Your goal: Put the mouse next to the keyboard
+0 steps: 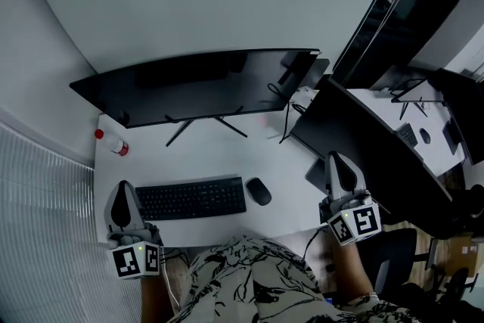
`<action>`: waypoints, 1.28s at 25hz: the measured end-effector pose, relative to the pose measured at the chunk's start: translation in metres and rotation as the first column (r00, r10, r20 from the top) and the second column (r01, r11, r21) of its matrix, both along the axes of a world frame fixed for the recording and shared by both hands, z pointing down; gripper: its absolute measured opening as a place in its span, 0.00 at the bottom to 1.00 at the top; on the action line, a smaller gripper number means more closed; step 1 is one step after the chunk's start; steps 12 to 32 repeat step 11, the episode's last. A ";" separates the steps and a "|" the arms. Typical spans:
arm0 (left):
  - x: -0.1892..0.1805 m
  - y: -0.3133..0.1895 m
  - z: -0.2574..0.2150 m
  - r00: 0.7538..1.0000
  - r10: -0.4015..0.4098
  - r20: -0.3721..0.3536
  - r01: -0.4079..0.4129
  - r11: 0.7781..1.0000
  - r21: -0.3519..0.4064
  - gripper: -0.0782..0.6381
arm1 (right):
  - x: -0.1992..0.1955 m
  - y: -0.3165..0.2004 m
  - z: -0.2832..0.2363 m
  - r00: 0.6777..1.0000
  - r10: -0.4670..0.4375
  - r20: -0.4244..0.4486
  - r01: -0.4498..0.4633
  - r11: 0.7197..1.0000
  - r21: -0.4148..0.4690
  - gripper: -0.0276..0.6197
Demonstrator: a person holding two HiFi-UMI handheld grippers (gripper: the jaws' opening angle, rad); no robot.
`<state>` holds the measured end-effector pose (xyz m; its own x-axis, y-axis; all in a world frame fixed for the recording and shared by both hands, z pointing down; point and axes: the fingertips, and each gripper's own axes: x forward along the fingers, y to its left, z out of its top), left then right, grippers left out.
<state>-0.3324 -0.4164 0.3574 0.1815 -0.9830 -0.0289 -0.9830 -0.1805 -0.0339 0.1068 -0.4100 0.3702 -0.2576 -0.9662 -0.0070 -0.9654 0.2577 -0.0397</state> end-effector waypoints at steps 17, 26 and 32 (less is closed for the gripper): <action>-0.003 0.003 0.001 1.000 -0.008 0.000 0.008 1.000 -0.001 0.11 | -0.002 0.002 -0.001 1.000 -0.010 -0.008 0.010 1.000 0.004 0.05; -0.003 0.003 0.001 1.000 -0.008 0.000 0.008 1.000 -0.001 0.11 | -0.002 0.002 -0.001 1.000 -0.010 -0.008 0.010 1.000 0.004 0.05; -0.003 0.003 0.001 1.000 -0.008 0.000 0.008 1.000 -0.001 0.11 | -0.002 0.002 -0.001 1.000 -0.010 -0.008 0.010 1.000 0.004 0.05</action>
